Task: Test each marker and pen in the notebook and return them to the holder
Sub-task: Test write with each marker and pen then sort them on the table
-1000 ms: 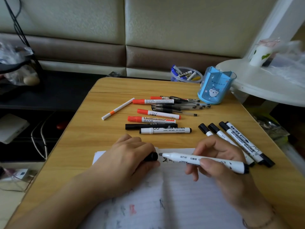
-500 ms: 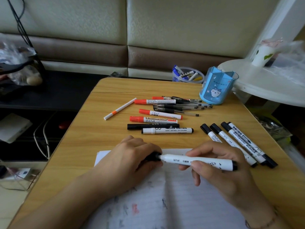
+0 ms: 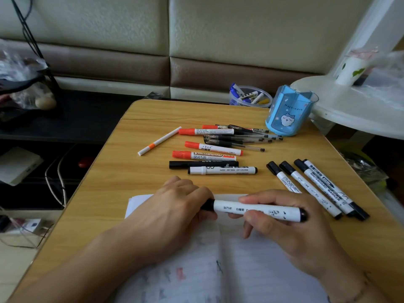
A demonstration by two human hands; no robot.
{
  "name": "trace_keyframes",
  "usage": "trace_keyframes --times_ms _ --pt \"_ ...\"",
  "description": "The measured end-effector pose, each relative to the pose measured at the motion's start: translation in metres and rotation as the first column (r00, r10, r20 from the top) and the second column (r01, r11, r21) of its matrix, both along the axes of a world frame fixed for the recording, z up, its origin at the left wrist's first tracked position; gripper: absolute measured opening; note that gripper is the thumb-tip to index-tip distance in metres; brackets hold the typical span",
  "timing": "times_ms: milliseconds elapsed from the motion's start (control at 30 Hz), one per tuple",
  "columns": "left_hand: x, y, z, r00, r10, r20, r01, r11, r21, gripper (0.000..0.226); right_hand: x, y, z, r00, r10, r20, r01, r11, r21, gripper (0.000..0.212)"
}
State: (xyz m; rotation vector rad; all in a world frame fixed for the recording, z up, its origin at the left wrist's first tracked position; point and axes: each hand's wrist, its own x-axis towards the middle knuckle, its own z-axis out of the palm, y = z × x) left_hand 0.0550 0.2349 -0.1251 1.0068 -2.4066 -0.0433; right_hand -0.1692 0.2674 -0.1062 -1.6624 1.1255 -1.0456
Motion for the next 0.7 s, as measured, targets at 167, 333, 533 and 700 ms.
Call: trace_keyframes --times_ms 167,333,533,700 --pt "0.002 -0.001 -0.005 1.0 -0.013 0.024 0.012 1.0 0.028 0.028 -0.001 0.0 -0.002 0.999 0.019 -0.033 -0.02 1.0 -0.009 0.026" --pt "0.001 -0.006 -0.006 0.997 -0.003 -0.075 0.004 1.0 0.007 0.032 -0.007 -0.007 0.003 0.998 0.049 0.032 -0.046 0.994 -0.097 0.023" --pt "0.006 -0.009 -0.011 0.994 0.109 -0.025 -0.109 0.994 0.03 0.05 -0.052 -0.02 0.013 0.869 -0.259 0.422 0.319 0.945 -0.077 0.022" --pt "0.009 -0.011 -0.013 0.995 0.097 0.039 -0.1 0.992 0.079 0.048 -0.093 -0.031 0.008 0.687 -0.722 0.084 0.724 0.668 -0.175 0.013"
